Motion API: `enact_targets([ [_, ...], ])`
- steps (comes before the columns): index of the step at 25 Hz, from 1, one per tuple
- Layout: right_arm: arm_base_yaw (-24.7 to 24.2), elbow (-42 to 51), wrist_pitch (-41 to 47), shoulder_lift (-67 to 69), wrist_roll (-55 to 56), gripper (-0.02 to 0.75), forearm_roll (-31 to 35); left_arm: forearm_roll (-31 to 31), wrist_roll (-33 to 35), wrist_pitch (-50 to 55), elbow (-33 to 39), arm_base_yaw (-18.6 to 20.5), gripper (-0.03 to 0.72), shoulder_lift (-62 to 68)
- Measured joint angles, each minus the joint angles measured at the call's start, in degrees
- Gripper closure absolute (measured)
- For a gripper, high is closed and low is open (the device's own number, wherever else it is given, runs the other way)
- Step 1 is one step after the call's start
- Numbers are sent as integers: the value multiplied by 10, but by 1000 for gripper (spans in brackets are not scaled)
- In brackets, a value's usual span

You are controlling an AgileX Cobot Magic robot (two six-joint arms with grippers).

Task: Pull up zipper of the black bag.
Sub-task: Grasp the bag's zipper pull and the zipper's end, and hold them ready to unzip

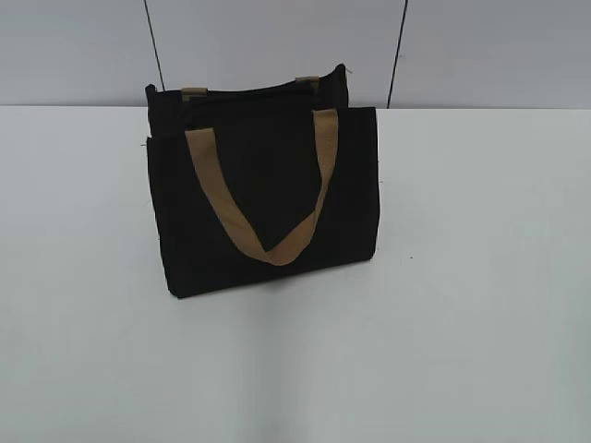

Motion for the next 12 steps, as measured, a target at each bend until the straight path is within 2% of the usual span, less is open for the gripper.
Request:
enact_targets([
  [12, 0, 0, 0, 0, 0, 216, 0, 8, 0, -6, -3, 0, 449, 13],
])
